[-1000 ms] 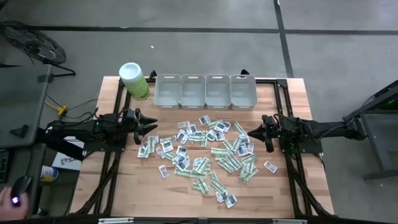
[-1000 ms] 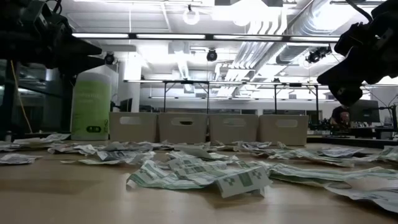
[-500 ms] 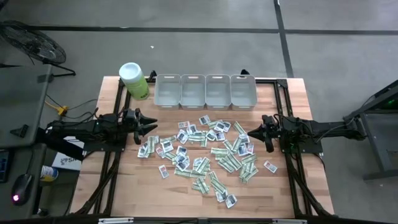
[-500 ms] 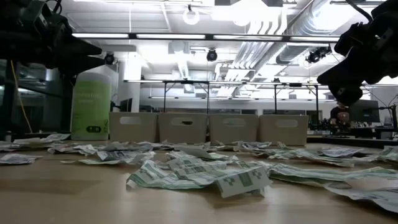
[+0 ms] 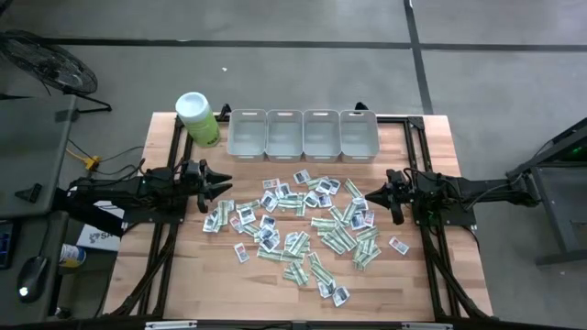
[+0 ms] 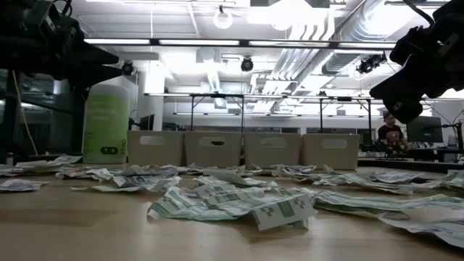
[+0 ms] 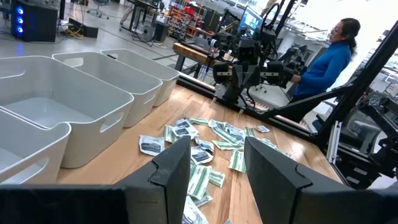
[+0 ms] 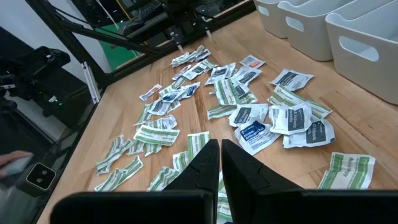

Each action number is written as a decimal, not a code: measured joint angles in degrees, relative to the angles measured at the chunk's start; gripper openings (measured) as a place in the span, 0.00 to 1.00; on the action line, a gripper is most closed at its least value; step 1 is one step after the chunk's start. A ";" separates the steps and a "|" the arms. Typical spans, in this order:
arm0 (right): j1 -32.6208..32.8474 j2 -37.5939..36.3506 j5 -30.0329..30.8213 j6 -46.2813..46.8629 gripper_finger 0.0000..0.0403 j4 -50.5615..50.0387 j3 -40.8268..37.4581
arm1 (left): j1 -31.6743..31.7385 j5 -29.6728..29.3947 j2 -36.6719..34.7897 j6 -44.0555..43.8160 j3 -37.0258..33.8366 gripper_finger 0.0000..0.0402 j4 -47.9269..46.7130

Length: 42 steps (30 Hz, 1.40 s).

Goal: Pick & Place First Aid Supplies

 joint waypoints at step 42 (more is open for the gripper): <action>0.00 0.02 -10.57 1.72 0.03 6.08 3.04 | 0.00 0.00 -0.01 0.00 -0.01 0.37 0.01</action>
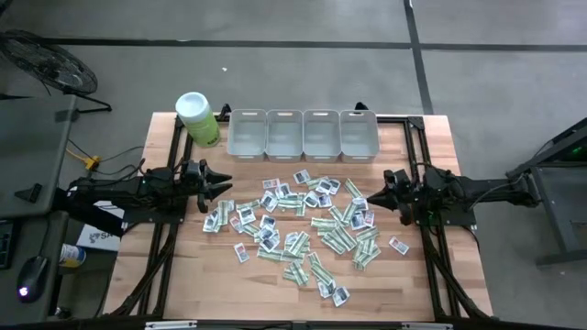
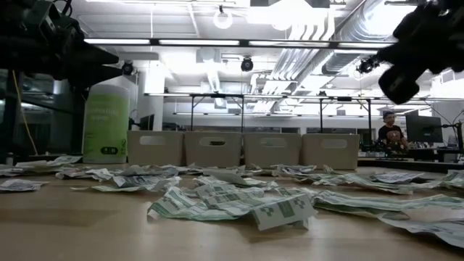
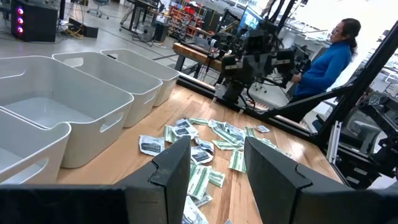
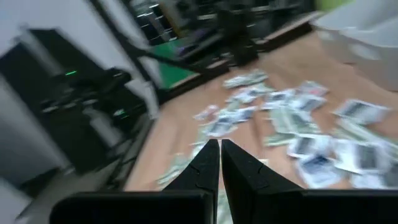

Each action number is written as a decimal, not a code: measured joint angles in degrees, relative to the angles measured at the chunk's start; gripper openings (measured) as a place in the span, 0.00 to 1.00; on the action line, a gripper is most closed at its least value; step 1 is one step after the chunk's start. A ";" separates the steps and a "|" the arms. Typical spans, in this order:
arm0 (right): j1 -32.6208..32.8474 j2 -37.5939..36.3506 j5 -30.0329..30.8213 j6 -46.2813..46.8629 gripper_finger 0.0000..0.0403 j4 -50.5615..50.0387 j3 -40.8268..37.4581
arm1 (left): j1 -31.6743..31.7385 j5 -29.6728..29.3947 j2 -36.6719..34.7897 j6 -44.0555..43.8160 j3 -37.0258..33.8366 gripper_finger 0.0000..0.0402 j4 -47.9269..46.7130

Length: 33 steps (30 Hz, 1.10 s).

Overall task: Pick & Place First Aid Supplies
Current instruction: Put the bandage into the right gray bin

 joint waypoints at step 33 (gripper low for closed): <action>-0.04 57.07 19.06 -23.72 0.03 -43.29 40.28 | 0.00 0.01 0.00 0.01 0.01 0.37 0.00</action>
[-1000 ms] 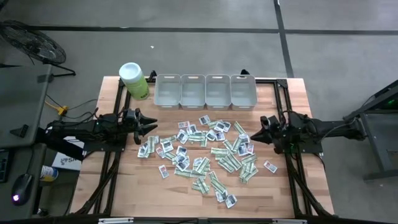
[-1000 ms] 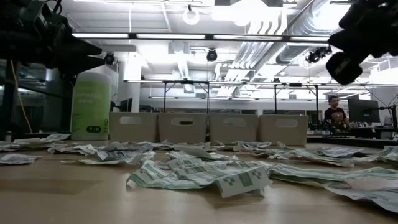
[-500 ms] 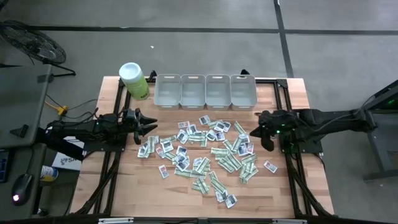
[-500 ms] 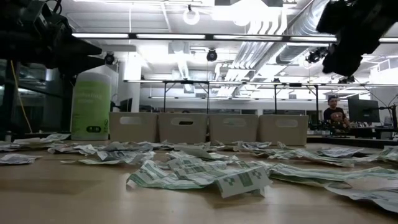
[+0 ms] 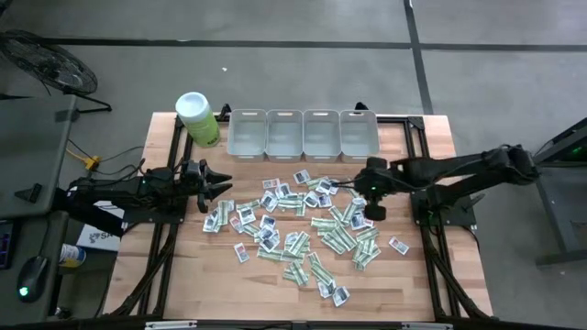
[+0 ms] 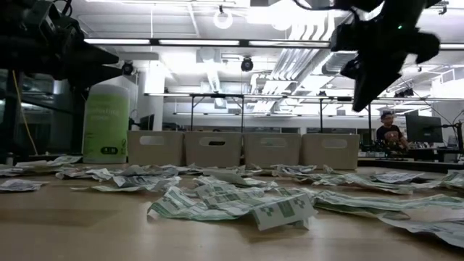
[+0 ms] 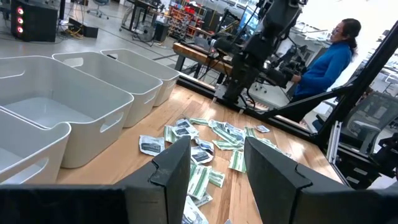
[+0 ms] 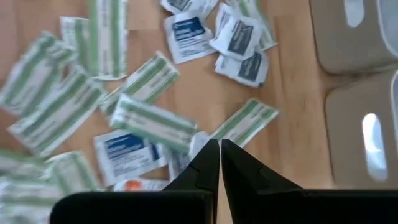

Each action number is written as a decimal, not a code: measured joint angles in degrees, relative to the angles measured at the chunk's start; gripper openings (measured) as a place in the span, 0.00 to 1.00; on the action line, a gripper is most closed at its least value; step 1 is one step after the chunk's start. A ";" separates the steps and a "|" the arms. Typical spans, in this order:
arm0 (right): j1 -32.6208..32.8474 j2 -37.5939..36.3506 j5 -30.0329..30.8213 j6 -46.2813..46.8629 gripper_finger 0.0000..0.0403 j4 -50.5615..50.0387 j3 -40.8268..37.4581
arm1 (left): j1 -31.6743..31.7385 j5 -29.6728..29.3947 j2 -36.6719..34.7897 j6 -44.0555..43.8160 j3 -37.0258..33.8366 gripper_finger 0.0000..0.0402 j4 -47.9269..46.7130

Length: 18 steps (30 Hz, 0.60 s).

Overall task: Pick & Place First Aid Supplies
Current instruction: Put the bandage into the right gray bin

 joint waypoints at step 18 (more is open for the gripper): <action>0.00 13.28 8.06 -29.88 0.03 2.29 0.02 | 0.00 0.00 0.02 0.01 0.00 0.37 -0.01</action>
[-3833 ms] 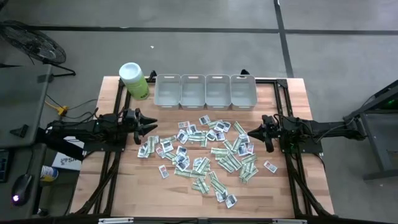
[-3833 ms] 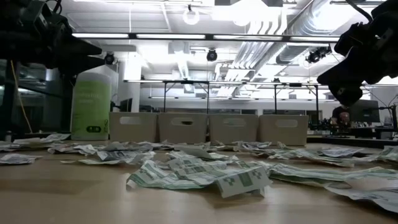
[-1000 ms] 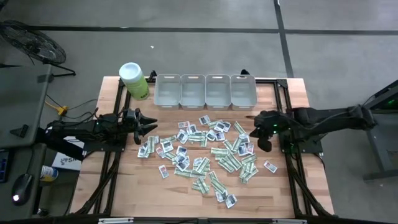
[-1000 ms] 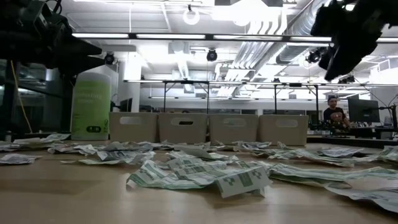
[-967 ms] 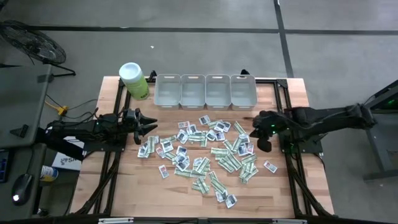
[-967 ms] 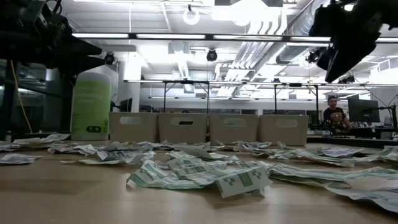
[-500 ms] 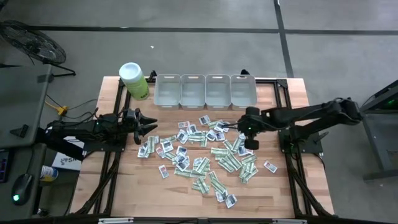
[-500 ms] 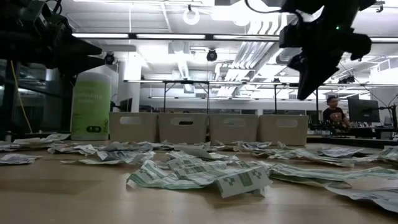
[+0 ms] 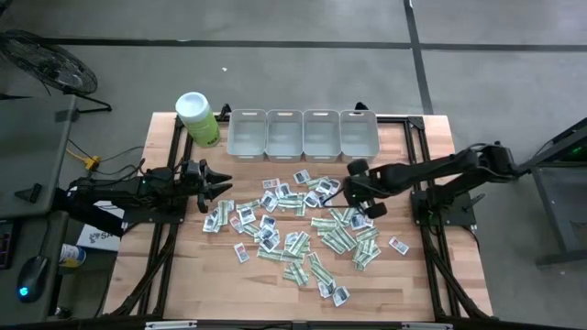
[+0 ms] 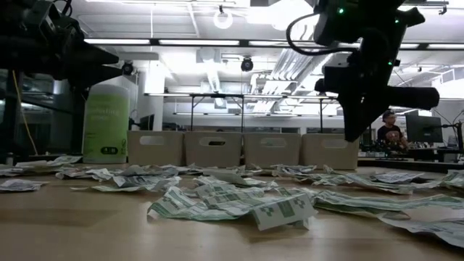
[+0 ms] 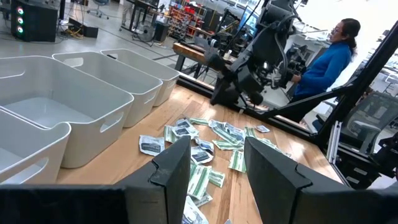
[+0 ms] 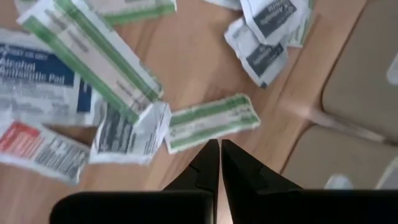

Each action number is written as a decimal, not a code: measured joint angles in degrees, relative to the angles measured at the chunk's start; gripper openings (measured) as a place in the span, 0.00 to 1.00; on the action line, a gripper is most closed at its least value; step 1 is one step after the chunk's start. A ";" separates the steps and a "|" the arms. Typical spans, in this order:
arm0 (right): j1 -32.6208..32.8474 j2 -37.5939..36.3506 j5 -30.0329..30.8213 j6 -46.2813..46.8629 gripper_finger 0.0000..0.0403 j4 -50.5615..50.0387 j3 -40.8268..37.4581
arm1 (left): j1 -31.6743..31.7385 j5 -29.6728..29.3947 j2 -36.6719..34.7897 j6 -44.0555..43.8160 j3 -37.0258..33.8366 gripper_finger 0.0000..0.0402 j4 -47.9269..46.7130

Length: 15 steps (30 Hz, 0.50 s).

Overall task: Pick & Place First Aid Supplies
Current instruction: Put the bandage into the right gray bin

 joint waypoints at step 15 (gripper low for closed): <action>-4.31 8.06 1.04 -5.03 0.17 9.56 -0.04 | 0.00 0.01 0.00 0.00 0.01 0.37 0.01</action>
